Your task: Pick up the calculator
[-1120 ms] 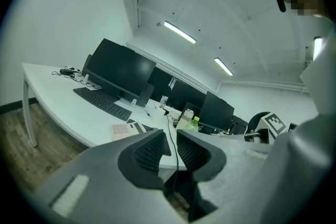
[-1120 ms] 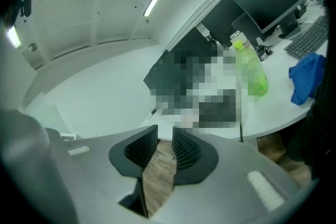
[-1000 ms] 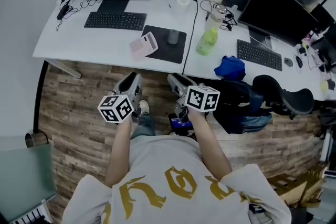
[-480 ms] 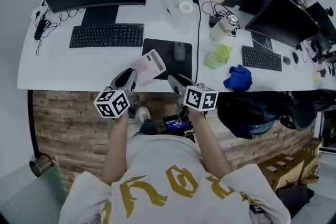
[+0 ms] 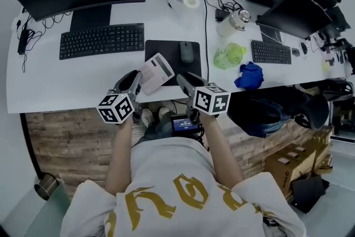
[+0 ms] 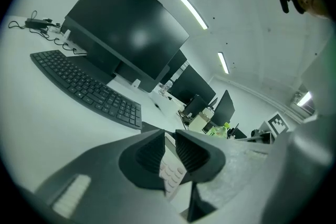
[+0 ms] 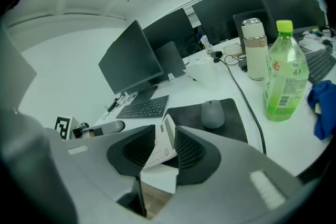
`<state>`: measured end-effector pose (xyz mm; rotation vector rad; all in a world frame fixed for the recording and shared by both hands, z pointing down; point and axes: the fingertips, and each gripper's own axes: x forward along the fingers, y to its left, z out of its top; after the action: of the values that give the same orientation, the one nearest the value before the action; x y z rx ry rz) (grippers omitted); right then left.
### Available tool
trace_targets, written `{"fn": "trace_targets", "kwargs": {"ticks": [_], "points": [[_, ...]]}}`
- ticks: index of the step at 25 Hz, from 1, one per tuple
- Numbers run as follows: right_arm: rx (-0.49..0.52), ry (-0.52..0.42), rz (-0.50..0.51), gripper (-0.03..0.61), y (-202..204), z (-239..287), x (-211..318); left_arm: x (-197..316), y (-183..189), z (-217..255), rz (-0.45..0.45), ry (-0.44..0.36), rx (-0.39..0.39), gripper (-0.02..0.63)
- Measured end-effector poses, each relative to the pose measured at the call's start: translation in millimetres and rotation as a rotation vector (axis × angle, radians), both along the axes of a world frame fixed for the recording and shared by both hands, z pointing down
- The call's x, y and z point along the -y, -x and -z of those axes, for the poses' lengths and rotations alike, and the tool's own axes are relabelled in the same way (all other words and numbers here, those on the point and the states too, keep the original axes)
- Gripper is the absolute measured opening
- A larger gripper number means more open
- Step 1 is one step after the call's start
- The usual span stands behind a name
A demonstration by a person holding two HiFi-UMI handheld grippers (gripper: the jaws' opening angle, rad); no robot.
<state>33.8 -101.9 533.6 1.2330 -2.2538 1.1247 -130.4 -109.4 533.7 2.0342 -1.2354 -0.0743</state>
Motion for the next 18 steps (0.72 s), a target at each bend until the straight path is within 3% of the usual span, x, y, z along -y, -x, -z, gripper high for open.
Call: {"fn": "trace_targets", "kwargs": {"ticks": [9,18], "points": [[0.028,0.038,0.049,0.163,23.2,-12.5,18.1,10.3,27.4,-10.2,0.038,0.026,0.003,0.060],[-0.006,0.125,0.099,0.176,25.6,-52.5,30.1,23.6,25.3,-26.8,0.027,0.074,0.021,0.060]]}}
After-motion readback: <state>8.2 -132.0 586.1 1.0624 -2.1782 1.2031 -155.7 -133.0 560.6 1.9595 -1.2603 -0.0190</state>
